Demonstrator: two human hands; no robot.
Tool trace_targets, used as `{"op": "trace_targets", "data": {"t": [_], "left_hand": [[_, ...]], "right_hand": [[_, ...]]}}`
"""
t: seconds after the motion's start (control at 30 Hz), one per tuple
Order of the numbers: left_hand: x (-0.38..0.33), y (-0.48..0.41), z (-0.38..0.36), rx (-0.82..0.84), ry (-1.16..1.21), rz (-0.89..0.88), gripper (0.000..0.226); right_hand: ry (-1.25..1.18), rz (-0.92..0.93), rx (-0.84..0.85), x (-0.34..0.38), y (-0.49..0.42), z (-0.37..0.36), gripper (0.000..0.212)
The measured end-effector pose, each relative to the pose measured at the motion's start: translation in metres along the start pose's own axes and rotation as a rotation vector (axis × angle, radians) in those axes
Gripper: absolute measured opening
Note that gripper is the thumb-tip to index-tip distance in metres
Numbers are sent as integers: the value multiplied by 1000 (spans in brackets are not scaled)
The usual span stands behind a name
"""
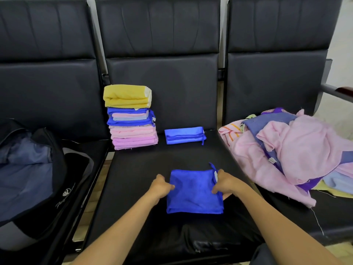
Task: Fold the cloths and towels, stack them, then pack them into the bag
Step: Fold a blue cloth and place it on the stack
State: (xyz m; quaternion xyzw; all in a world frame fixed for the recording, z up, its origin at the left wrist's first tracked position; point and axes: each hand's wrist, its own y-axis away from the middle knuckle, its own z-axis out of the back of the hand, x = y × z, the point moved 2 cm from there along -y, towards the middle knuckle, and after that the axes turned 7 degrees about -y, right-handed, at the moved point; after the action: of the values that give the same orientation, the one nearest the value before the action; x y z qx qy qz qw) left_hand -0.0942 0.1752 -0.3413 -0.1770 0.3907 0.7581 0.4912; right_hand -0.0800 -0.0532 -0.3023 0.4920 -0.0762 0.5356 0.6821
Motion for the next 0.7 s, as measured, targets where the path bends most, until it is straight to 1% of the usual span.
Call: {"op": "trace_targets", "data": {"t": [0.07, 0.17, 0.23, 0.3, 0.37, 0.4, 0.43, 0.47, 0.5, 0.57, 0.63, 0.67, 0.7], "left_hand": [[2, -1, -5, 72, 15, 55, 50], [-4, 1, -12, 172, 148, 52, 36], [-14, 8, -11, 205, 280, 8, 29], [-27, 16, -6, 245, 398, -64, 27], [-45, 25, 3, 278, 443, -127, 23], [-55, 30, 9, 275, 434, -152, 19], [-65, 34, 15, 268, 417, -176, 15], [-76, 39, 21, 268, 397, -202, 13], [-86, 44, 28, 271, 385, -229, 12], [-104, 55, 41, 283, 382, -270, 13], [-116, 64, 54, 299, 420, -282, 16], [-120, 67, 60, 304, 450, -291, 17], [-122, 69, 65, 302, 485, -300, 18]], "right_hand": [[52, -5, -25, 0, 0, -2, 56], [156, 12, -71, 3, 1, -5, 50], [206, 6, -110, 4, 0, -6, 46], [266, 5, -160, 3, -3, -5, 44], [314, 28, -213, 2, -7, -3, 41], [300, 41, -238, 2, -11, -3, 38], [227, 56, -258, 3, -13, -4, 37], [74, 72, -268, 5, -15, -5, 41], [-139, 61, -245, 7, -14, -7, 51], [-601, -43, -73, 10, -14, -11, 69], [-961, -164, 158, 12, -8, -14, 81], [-1040, -181, 247, 13, -3, -15, 83], [-1070, -150, 300, 15, 5, -16, 80]]}}
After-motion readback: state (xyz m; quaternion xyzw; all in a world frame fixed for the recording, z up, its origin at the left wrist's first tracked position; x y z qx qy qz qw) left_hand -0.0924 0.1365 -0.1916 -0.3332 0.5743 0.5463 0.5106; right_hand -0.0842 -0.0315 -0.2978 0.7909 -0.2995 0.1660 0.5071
